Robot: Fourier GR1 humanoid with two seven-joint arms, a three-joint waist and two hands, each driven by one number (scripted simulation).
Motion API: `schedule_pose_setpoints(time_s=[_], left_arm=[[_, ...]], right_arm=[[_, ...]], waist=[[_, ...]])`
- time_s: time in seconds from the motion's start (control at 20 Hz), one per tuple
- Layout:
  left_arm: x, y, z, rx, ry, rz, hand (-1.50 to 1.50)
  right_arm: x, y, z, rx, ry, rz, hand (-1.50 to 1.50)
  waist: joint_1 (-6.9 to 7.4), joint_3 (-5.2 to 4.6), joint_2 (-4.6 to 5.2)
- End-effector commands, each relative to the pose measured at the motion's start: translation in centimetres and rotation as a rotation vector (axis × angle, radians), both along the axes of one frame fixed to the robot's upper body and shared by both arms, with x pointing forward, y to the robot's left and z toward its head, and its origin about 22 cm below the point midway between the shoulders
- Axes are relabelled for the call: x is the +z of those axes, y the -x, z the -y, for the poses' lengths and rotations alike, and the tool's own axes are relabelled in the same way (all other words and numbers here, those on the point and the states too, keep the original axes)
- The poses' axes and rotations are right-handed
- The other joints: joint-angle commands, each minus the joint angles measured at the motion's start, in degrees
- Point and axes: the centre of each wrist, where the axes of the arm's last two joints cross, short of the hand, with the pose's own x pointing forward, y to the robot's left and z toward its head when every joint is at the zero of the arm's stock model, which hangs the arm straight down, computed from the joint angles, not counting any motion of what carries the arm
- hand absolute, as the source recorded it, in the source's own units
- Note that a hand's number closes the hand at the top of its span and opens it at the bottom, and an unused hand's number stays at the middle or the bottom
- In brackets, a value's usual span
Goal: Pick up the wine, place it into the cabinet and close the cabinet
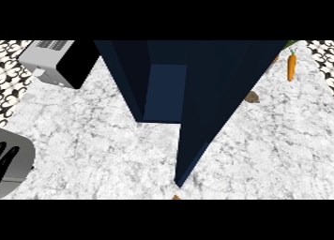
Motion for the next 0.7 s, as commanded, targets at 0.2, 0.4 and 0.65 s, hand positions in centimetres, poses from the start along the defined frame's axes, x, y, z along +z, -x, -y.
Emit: schedule_pose_setpoints(time_s=[0.2, 0.4, 0.65], left_arm=[[1.3, 0.1, -4.0, -0.002, -0.031, 0.035, -1.50], [1.3, 0.9, -5.3, -0.017, -0.019, 0.034, -1.50], [1.5, 1.7, -7.4, -0.024, -0.018, 0.020, -1.50]], right_arm=[[0.9, -0.4, -4.2, -0.088, -0.157, 0.065, 1.50], [2.0, -2.1, -5.1, -0.121, -0.152, 0.073, 1.50], [3.4, -5.8, -6.9, -0.242, -0.142, 0.096, 1.50]], waist=[[1.25, -0.06, 0.16], [1.85, -0.02, 0.41], [1.69, 0.09, 0.53]])
